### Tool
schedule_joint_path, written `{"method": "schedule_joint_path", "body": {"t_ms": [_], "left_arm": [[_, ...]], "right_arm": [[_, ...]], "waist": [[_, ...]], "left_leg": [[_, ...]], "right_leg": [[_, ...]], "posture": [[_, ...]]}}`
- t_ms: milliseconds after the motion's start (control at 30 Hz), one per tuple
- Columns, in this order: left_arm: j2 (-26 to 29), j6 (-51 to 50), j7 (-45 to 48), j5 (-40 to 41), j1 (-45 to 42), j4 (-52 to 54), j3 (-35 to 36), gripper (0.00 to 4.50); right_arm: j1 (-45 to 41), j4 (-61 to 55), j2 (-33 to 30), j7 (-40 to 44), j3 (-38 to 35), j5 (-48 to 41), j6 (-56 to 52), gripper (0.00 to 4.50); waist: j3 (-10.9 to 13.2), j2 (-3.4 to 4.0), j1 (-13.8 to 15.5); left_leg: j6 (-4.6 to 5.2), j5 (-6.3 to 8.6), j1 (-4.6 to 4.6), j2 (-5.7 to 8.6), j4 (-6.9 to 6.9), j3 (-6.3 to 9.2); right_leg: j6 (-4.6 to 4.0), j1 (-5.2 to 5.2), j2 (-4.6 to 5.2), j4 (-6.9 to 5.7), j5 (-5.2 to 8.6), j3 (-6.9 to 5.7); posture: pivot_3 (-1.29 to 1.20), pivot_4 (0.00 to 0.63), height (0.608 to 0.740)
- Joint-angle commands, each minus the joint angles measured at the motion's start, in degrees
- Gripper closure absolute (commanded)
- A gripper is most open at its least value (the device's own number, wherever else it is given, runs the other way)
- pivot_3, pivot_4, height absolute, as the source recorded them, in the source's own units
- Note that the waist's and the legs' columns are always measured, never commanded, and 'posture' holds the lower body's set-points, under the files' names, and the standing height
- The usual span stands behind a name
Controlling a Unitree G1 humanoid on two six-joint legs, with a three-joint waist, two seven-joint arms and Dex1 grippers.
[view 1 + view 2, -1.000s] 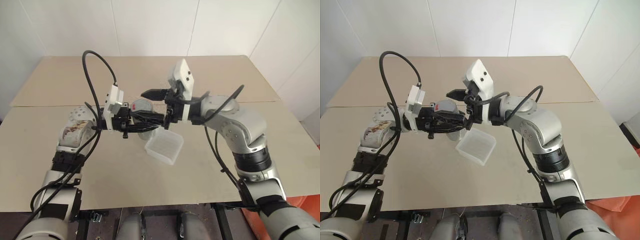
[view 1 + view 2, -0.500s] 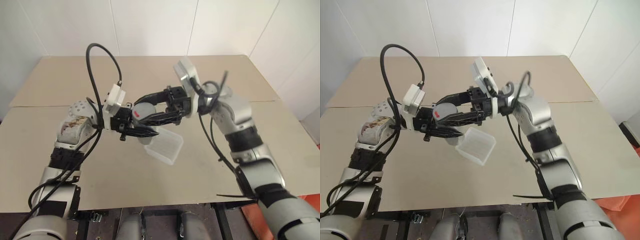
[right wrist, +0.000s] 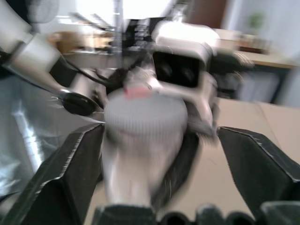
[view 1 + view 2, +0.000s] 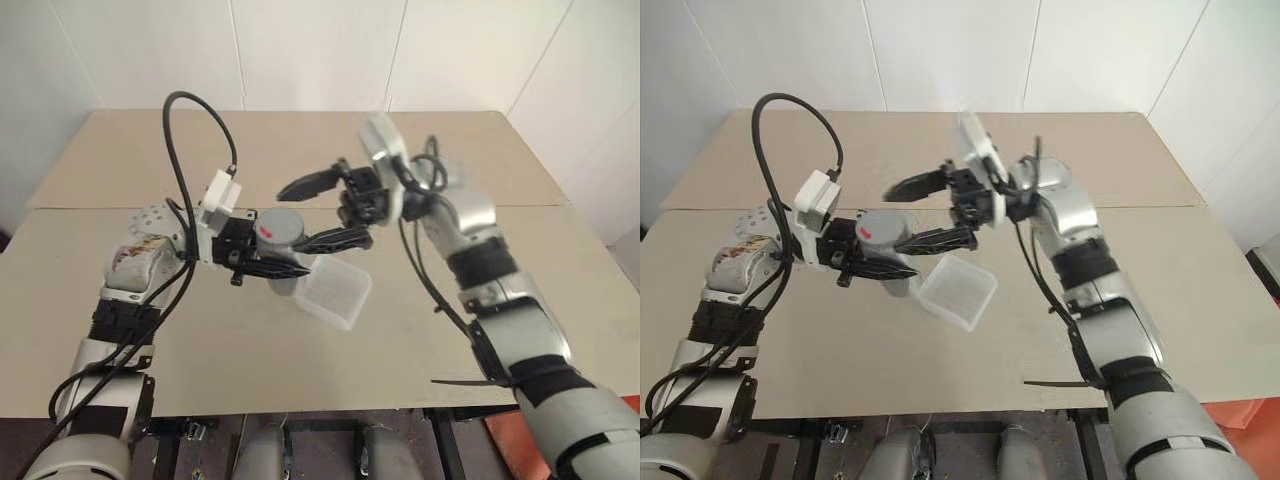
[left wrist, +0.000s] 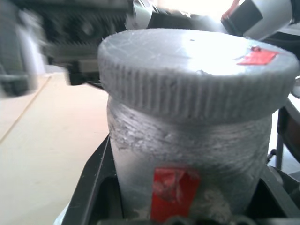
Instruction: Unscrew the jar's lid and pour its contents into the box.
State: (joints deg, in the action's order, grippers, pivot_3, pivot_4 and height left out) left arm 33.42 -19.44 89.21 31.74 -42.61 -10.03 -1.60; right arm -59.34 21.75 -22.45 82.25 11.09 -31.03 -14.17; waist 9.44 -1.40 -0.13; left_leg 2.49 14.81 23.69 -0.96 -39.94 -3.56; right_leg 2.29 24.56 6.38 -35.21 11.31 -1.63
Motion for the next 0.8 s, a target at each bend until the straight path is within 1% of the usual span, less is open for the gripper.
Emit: {"method": "schedule_joint_path", "body": {"t_ms": [33,200,333,433,533,633,700,800], "left_arm": [[-0.3,1.8,-2.1,0.1,-0.2,-0.6,2.1,2.55],[-1.7,4.9,-5.7,-2.2,-0.2,-3.3,2.0,2.55],[-2.9,6.0,-6.9,-3.2,-0.8,-4.4,1.4,2.55],[-3.5,6.4,-6.7,-3.5,-1.4,-4.7,1.0,2.55],[-3.9,6.6,-6.5,-3.6,-1.8,-4.9,0.9,2.55],[-3.7,6.8,-6.3,-3.7,-1.9,-4.9,0.9,2.55],[-3.5,6.8,-6.1,-3.8,-1.7,-4.8,1.0,2.55],[-3.0,6.7,-6.1,-3.6,-1.2,-4.2,1.3,2.55]], "right_arm": [[4.7,-15.0,-2.3,-8.4,-4.2,-1.4,-6.1,0.04],[12.7,-35.6,-2.1,-25.3,-6.1,-3.3,-18.1,0.04],[13.6,-43.0,0.2,-36.1,-5.3,-2.7,-25.6,0.04],[12.2,-44.2,2.2,-42.1,-2.4,0.8,-28.7,0.04],[10.1,-41.2,4.5,-46.4,0.2,4.5,-29.6,0.04],[9.0,-39.0,5.7,-47.5,1.4,6.4,-29.1,0.04],[8.2,-37.6,6.7,-48.5,0.7,6.7,-29.3,0.04],[8.3,-36.3,6.5,-48.2,-0.5,6.9,-28.8,0.04]], "waist": [[0.0,0.0,0.0],[0.0,0.0,-0.6],[0.0,0.0,-0.6],[0.0,0.0,-0.6],[0.0,0.0,-0.6],[0.0,0.0,-0.6],[0.0,0.0,-0.6],[0.0,0.0,-0.6]], "left_leg": [[0.0,0.0,0.0,-0.01,0.0,0.01],[0.01,0.0,-0.02,-0.03,0.05,0.02],[0.01,0.0,-0.03,-0.02,0.04,0.02],[0.04,0.02,-0.03,0.0,0.03,0.02],[0.05,0.02,-0.03,0.01,0.03,0.01],[0.05,0.02,-0.02,0.01,0.04,0.02],[0.06,0.03,0.0,0.01,0.04,0.01],[0.07,0.03,0.02,0.01,0.04,0.02]], "right_leg": [[0.0,0.02,-0.01,-0.04,0.0,-0.01],[0.0,0.07,-0.02,-0.13,0.0,0.01],[0.0,0.09,-0.04,-0.18,0.0,0.04],[0.0,0.08,-0.03,-0.18,0.0,0.04],[0.0,0.09,-0.04,-0.18,0.0,0.04],[0.0,0.09,-0.04,-0.15,0.0,0.04],[0.0,0.09,-0.04,-0.11,0.0,0.03],[0.0,0.09,-0.04,-0.09,0.0,0.03]], "posture": [[0.0,0.15,0.74],[0.0,0.15,0.74],[0.0,0.15,0.74],[0.0,0.15,0.74],[0.0,0.15,0.74],[0.0,0.15,0.74],[0.0,0.15,0.74],[0.0,0.15,0.74]]}}
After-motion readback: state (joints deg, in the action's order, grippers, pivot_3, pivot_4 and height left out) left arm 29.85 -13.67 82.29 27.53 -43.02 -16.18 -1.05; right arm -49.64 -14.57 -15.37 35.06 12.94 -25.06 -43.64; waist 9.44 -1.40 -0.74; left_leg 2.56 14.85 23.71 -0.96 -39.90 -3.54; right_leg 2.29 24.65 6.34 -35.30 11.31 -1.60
